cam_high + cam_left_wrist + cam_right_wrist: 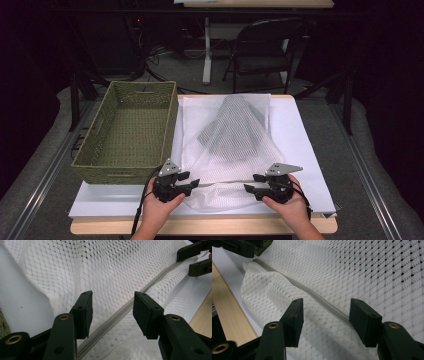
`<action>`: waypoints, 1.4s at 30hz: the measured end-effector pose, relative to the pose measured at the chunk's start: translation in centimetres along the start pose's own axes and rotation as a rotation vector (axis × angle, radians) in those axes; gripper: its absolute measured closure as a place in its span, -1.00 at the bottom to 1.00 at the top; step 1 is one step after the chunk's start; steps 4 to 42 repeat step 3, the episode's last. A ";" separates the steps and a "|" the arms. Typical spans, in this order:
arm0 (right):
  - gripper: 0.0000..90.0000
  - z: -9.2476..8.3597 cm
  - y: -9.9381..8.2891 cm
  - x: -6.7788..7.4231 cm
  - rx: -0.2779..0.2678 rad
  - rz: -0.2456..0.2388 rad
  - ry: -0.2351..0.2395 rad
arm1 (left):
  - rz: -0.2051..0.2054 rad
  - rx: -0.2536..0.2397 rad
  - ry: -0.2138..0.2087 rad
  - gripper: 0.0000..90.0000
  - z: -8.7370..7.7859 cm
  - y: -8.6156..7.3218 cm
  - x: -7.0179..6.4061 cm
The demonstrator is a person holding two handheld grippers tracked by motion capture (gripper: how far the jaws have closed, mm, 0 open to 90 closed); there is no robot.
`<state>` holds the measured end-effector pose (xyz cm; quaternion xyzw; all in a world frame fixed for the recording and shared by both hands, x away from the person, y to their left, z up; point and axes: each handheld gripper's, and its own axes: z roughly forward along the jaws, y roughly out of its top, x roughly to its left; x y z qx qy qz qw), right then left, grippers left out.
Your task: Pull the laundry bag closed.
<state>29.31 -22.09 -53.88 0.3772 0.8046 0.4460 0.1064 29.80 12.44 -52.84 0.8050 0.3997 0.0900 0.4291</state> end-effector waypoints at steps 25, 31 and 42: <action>0.00 -0.1 0.0 0.0 -0.006 0.006 -0.003 | -0.006 -0.004 -0.001 0.12 0.0 0.0 0.0; 0.00 -0.1 0.0 0.0 -0.006 0.006 -0.003 | -0.006 -0.004 -0.001 0.12 0.0 0.0 0.0; 0.00 -0.1 0.0 0.0 -0.006 0.006 -0.003 | -0.006 -0.004 -0.001 0.12 0.0 0.0 0.0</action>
